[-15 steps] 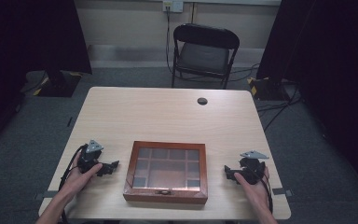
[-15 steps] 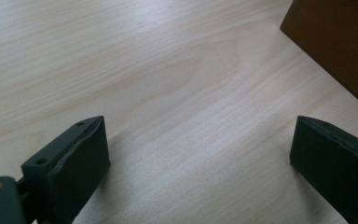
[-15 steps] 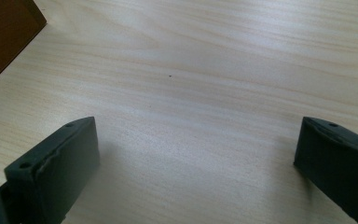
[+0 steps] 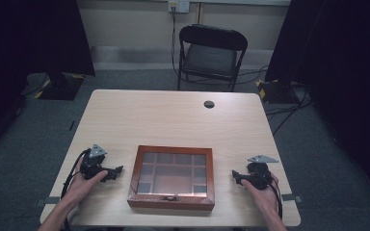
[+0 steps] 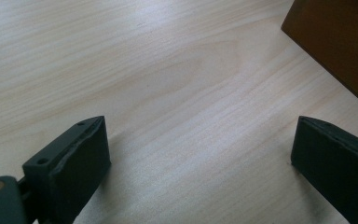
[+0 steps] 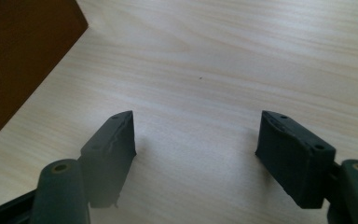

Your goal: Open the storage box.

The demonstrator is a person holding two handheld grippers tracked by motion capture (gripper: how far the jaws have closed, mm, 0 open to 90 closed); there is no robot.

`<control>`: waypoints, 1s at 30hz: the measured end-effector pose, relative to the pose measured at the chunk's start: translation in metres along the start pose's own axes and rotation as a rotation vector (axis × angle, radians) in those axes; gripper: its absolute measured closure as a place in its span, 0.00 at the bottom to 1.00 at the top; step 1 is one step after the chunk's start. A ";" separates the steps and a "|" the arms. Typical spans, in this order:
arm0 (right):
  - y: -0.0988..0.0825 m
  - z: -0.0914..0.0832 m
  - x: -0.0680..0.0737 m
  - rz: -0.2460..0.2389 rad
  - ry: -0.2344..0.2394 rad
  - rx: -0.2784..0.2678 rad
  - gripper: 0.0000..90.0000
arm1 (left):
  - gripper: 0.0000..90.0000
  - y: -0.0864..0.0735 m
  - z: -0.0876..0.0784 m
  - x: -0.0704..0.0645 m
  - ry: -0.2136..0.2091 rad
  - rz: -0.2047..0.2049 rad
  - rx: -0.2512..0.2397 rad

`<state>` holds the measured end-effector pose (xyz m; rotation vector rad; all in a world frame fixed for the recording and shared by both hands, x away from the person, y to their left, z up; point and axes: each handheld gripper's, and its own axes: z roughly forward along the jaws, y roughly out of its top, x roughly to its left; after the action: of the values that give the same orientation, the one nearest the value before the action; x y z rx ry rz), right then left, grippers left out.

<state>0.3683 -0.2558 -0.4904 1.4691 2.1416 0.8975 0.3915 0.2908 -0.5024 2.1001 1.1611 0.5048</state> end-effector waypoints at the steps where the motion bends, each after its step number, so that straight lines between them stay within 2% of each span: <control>1: 0.001 0.000 0.000 0.005 0.012 0.009 0.29 | 0.04 0.000 0.000 0.000 0.000 0.000 0.000; 3: 0.004 -0.003 0.003 0.004 0.071 0.018 0.33 | 0.04 0.000 0.000 0.000 0.000 0.000 0.000; 4: 0.004 -0.003 0.003 0.004 0.071 0.018 0.33 | 0.04 0.000 0.000 0.000 0.000 0.000 0.000; 6: 0.007 -0.006 0.007 -0.002 0.108 0.018 0.38 | 0.04 0.000 0.000 0.000 0.000 0.000 0.000; 15: 0.019 -0.027 0.031 -0.061 0.255 -0.050 0.53 | 0.04 0.000 0.000 0.000 -0.001 -0.003 -0.003; 16: 0.019 -0.027 0.031 -0.061 0.255 -0.050 0.53 | 0.04 0.000 0.000 0.000 -0.001 -0.003 -0.003; 19: 0.026 -0.036 0.042 -0.088 0.297 -0.084 0.55 | 0.04 0.000 0.000 0.000 -0.001 -0.003 -0.003; 21: 0.028 -0.038 0.044 -0.093 0.316 -0.087 0.58 | 0.04 0.000 0.000 0.000 -0.002 -0.003 -0.003; 23: 0.033 -0.041 0.053 -0.113 0.365 -0.096 0.61 | 0.04 0.000 0.000 0.000 -0.002 -0.003 -0.002; 25: 0.035 -0.042 0.056 -0.119 0.381 -0.095 0.62 | 0.04 0.000 0.000 0.000 -0.001 -0.003 -0.002; 27: 0.040 -0.045 0.069 -0.154 0.426 -0.097 0.65 | 0.04 0.000 0.000 0.000 -0.001 -0.003 -0.002; 28: 0.040 -0.045 0.069 -0.154 0.426 -0.097 0.65 | 0.04 0.000 0.000 0.000 -0.002 -0.003 -0.002; 30: 0.044 -0.046 0.079 -0.182 0.455 -0.095 0.67 | 0.04 0.000 0.000 0.000 -0.001 -0.003 -0.002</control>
<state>0.3388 -0.1851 -0.4238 1.0760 2.4570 1.3430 0.3920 0.2909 -0.5026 2.0964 1.1623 0.5028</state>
